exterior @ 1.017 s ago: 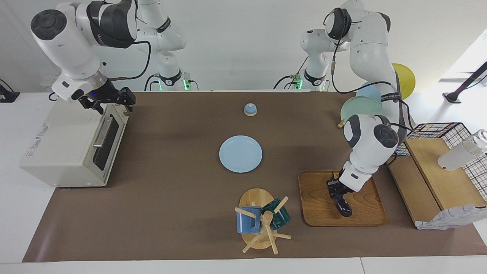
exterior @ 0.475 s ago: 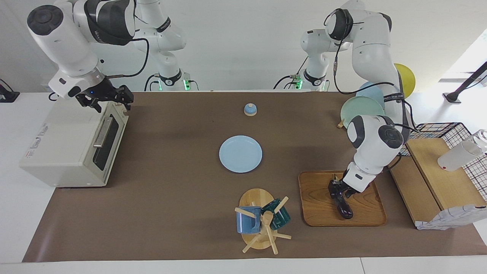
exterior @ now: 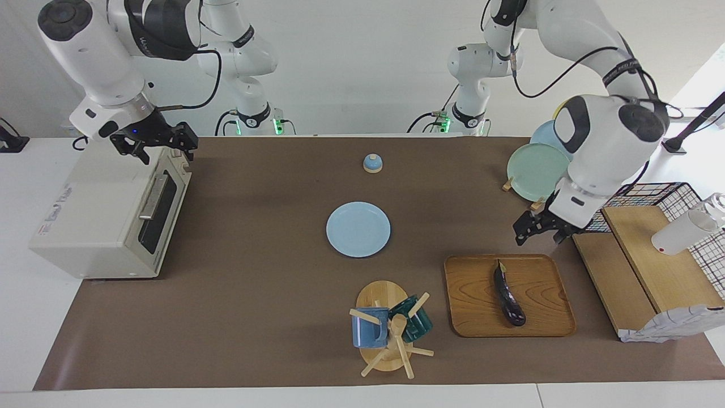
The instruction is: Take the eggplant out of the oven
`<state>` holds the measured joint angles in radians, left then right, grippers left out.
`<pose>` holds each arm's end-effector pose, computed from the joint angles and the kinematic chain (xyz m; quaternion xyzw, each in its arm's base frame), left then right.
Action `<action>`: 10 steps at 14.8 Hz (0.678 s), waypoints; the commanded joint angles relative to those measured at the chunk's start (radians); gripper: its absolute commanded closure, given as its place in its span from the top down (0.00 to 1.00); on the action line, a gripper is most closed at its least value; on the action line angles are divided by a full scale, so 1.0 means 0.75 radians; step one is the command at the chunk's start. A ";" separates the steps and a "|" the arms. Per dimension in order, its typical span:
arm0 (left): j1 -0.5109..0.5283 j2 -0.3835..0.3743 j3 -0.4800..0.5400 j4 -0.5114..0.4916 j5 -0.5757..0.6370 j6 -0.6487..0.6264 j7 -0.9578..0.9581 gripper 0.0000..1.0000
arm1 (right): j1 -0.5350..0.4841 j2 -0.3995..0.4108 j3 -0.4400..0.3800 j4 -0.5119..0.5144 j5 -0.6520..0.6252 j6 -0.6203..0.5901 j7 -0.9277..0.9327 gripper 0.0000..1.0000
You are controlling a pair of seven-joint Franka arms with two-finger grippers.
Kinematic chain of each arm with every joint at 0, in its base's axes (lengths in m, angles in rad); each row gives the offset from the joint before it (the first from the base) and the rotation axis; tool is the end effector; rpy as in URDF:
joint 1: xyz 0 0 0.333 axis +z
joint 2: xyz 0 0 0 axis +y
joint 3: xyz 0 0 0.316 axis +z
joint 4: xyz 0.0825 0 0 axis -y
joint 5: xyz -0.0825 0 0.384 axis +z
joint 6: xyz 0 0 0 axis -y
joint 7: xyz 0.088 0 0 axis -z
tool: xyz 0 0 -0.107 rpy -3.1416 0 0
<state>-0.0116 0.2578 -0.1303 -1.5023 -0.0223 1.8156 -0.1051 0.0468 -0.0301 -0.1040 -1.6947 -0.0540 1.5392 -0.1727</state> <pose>0.6409 -0.0842 0.5257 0.9991 -0.0134 0.0252 0.0307 0.5357 -0.0374 0.5804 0.9960 0.0585 -0.0652 0.0181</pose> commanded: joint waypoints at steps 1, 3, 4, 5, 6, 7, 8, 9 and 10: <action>0.032 -0.186 -0.008 -0.061 0.019 -0.187 -0.013 1.00 | -0.009 -0.019 0.000 -0.007 0.041 0.007 0.003 1.00; 0.030 -0.274 -0.008 -0.061 0.019 -0.348 -0.011 1.00 | -0.009 -0.017 0.000 -0.007 0.041 0.016 0.005 1.00; 0.028 -0.307 -0.008 -0.063 0.019 -0.412 -0.013 1.00 | -0.005 -0.017 0.000 -0.007 0.041 0.016 0.007 1.00; 0.028 -0.335 -0.008 -0.083 0.019 -0.465 -0.017 1.00 | -0.007 -0.017 0.000 -0.007 0.041 0.016 0.007 1.00; 0.018 -0.360 -0.008 -0.109 0.019 -0.496 -0.019 1.00 | -0.007 -0.017 0.000 -0.005 0.041 0.016 0.007 1.00; 0.011 -0.388 -0.008 -0.174 0.015 -0.488 -0.030 1.00 | -0.007 -0.017 0.000 -0.005 0.041 0.016 0.007 1.00; 0.005 -0.417 -0.004 -0.230 0.011 -0.460 -0.058 1.00 | -0.007 -0.017 0.000 -0.005 0.041 0.016 0.007 1.00; 0.005 -0.423 0.004 -0.253 0.009 -0.405 -0.072 1.00 | -0.007 -0.017 0.000 -0.005 0.041 0.016 0.007 1.00; 0.001 -0.407 0.012 -0.247 0.009 -0.366 -0.073 1.00 | -0.007 -0.017 0.000 -0.005 0.041 0.016 0.007 1.00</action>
<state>-0.0031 -0.0218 -0.1332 -1.6254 -0.0223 1.4756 -0.1380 0.0467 -0.0320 -0.1040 -1.6942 -0.0532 1.5400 -0.1727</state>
